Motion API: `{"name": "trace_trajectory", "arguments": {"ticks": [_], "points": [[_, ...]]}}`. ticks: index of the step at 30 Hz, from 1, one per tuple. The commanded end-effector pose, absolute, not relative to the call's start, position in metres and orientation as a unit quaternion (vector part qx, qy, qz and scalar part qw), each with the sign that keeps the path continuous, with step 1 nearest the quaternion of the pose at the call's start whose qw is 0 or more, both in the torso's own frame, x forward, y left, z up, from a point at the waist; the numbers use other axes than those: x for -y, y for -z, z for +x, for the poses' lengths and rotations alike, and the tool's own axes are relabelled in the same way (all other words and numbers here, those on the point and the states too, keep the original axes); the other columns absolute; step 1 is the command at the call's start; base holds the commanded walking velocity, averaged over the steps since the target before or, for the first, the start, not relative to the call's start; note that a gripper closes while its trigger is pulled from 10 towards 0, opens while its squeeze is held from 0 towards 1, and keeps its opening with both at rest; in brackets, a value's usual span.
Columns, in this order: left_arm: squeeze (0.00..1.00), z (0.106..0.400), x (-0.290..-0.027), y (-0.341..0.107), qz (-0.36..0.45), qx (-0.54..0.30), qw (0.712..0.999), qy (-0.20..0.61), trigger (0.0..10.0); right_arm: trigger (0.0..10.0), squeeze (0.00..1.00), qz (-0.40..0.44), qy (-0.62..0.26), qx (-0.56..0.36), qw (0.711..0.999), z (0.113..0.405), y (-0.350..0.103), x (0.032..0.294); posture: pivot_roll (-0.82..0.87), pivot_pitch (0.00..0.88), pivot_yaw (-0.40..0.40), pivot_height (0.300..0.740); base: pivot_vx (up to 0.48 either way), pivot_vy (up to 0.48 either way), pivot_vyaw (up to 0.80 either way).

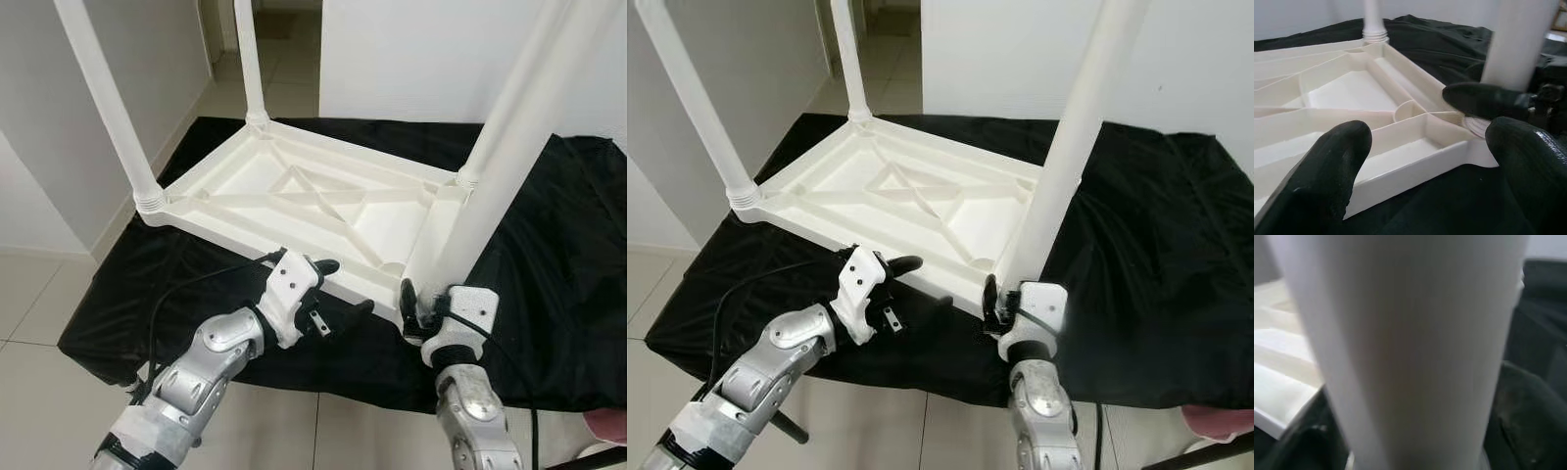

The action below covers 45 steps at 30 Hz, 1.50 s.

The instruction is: Building children table

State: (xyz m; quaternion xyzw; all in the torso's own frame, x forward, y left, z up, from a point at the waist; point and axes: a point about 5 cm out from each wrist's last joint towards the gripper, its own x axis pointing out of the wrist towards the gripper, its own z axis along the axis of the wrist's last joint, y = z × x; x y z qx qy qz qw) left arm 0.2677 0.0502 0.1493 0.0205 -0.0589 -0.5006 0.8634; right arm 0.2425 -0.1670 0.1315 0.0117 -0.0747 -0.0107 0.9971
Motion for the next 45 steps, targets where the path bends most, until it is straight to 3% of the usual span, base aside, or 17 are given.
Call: {"name": "trace_trajectory", "arguments": {"ticks": [1, 2, 11, 16, 24, 25, 26, 27, 28, 29, 36, 37, 39, 40, 45], "points": [[0.00, 0.267, -0.050, -0.146, 0.022, 0.054, 0.880, 0.471, 10.0, 10.0, 0.26, 0.009, -0.002, 0.081, 0.997, 0.243, -0.131, 0.169, -0.06, 0.031, 0.036, 0.740, 0.000, 0.000, 0.00], [0.00, 0.265, -0.048, -0.145, 0.020, 0.053, 0.880, 0.471, 10.0, 10.0, 0.00, -0.001, -0.026, 0.083, 0.996, 0.246, -0.133, 0.170, -0.06, 0.027, 0.036, 0.740, 0.000, 0.000, 0.00], [0.00, 0.261, -0.048, -0.141, 0.016, 0.039, 0.883, 0.467, 10.0, 10.0, 0.00, -0.045, -0.114, 0.076, 0.990, 0.260, -0.135, 0.178, -0.05, 0.034, 0.018, 0.740, 0.000, 0.000, 0.00], [0.00, 0.260, -0.049, -0.142, 0.023, 0.033, 0.890, 0.454, 10.0, 10.0, 0.00, -0.071, -0.213, 0.072, 0.972, 0.268, -0.139, 0.176, -0.03, 0.029, 0.029, 0.740, 0.000, 0.000, 0.00], [0.00, 0.257, -0.048, -0.136, 0.021, 0.016, 0.887, 0.460, 10.0, 10.0, 0.00, -0.082, -0.265, 0.070, 0.958, 0.274, -0.143, 0.171, -0.03, 0.030, 0.031, 0.740, 0.000, 0.000, 0.00], [0.00, 0.256, -0.049, -0.134, 0.028, 0.012, 0.884, 0.466, 10.0, 9.3, 0.00, -0.086, -0.276, 0.073, 0.955, 0.278, -0.145, 0.170, -0.03, 0.027, 0.030, 0.740, 0.000, 0.000, 0.00], [0.00, 0.256, -0.049, -0.134, 0.028, 0.012, 0.884, 0.466, 10.0, 9.3, 0.00, -0.086, -0.276, 0.073, 0.955, 0.278, -0.145, 0.170, -0.03, 0.027, 0.030, 0.740, 0.000, 0.000, 0.00], [0.00, 0.257, -0.050, -0.133, 0.032, 0.009, 0.883, 0.469, 10.0, 6.2, 0.00, -0.087, -0.287, 0.073, 0.951, 0.280, -0.147, 0.169, -0.04, 0.030, 0.027, 0.740, 0.000, 0.000, 0.00], [0.00, 0.257, -0.050, -0.133, 0.032, 0.009, 0.883, 0.469, 10.0, 6.2, 0.00, -0.087, -0.287, 0.073, 0.951, 0.280, -0.147, 0.169, -0.04, 0.030, 0.027, 0.740, 0.000, 0.000, 0.00], [0.00, 0.257, -0.052, -0.133, 0.033, 0.008, 0.882, 0.469, 10.0, 0.0, 0.00, -0.088, -0.296, 0.072, 0.948, 0.283, -0.148, 0.169, -0.04, 0.033, 0.023, 0.740, 0.000, 0.000, 0.00], [0.00, 0.253, -0.052, -0.132, 0.021, -0.001, 0.878, 0.479, 10.0, 0.0, 0.00, -0.085, -0.295, 0.055, 0.950, 0.280, -0.142, 0.182, -0.04, 0.034, 0.020, 0.740, 0.000, 0.000, 0.00], [0.00, 0.251, -0.051, -0.132, 0.021, -0.004, 0.878, 0.478, 10.0, 6.1, 0.00, -0.079, -0.293, 0.052, 0.951, 0.278, -0.141, 0.183, -0.04, 0.044, 0.029, 0.740, 0.000, 0.000, 0.00], [0.00, 0.251, -0.051, -0.132, 0.025, -0.006, 0.879, 0.477, 10.0, 6.1, 0.00, -0.080, -0.294, 0.051, 0.951, 0.277, -0.141, 0.183, -0.04, 0.044, 0.029, 0.740, 0.000, 0.000, 0.00], [0.00, 0.251, -0.052, -0.131, 0.026, -0.007, 0.878, 0.478, 10.0, 10.0, 0.00, -0.076, -0.289, 0.049, 0.953, 0.276, -0.139, 0.183, -0.04, 0.044, 0.036, 0.740, 0.000, 0.000, 0.00], [0.00, 0.250, -0.052, -0.129, 0.028, -0.010, 0.876, 0.481, 10.0, 10.0, 0.00, -0.064, -0.270, 0.050, 0.959, 0.274, -0.138, 0.180, -0.05, 0.046, 0.042, 0.740, 0.000, 0.000, 0.00]]}}
